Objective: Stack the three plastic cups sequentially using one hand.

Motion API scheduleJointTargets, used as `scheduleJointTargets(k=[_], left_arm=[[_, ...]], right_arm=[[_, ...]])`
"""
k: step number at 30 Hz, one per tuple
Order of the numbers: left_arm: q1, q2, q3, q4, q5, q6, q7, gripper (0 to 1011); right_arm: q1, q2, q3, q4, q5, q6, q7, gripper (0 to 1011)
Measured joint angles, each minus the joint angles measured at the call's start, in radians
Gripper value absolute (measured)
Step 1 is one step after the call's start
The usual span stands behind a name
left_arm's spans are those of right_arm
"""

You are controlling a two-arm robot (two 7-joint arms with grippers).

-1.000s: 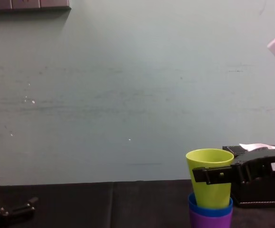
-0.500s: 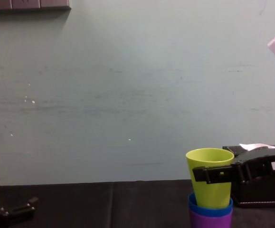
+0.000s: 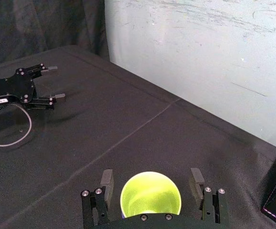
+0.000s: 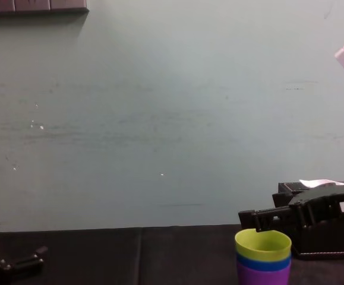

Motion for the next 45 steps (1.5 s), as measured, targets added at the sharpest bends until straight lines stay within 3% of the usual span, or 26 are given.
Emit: scheduleJointTargets(k=[11, 15, 24, 30, 37, 45], left_arm=[[0.0, 0.0, 0.0, 0.0, 0.0, 0.0, 0.0, 1011], [0.0, 0.0, 0.0, 0.0, 0.0, 0.0, 0.0, 1012], [0.0, 0.0, 0.0, 0.0, 0.0, 0.0, 0.0, 1011], [0.0, 0.0, 0.0, 0.0, 0.0, 0.0, 0.0, 1011], [0.0, 0.0, 0.0, 0.0, 0.0, 0.0, 0.0, 1011], [0.0, 0.0, 0.0, 0.0, 0.0, 0.0, 0.0, 1011]], right_arm=[[0.0, 0.0, 0.0, -0.001, 0.0, 0.001, -0.001, 1002], [-0.016, 0.011, 0.021, -0.045, -0.013, 0.005, -0.037, 1002], [-0.138, 0.08, 0.157, -0.226, -0.019, 0.006, -0.125, 1000], [-0.266, 0.115, 0.248, -0.297, -0.033, -0.056, -0.164, 1000], [-0.367, 0.11, 0.31, -0.293, -0.048, -0.124, -0.183, 1000], [-0.403, 0.089, 0.33, -0.25, -0.071, -0.141, -0.188, 1000]])
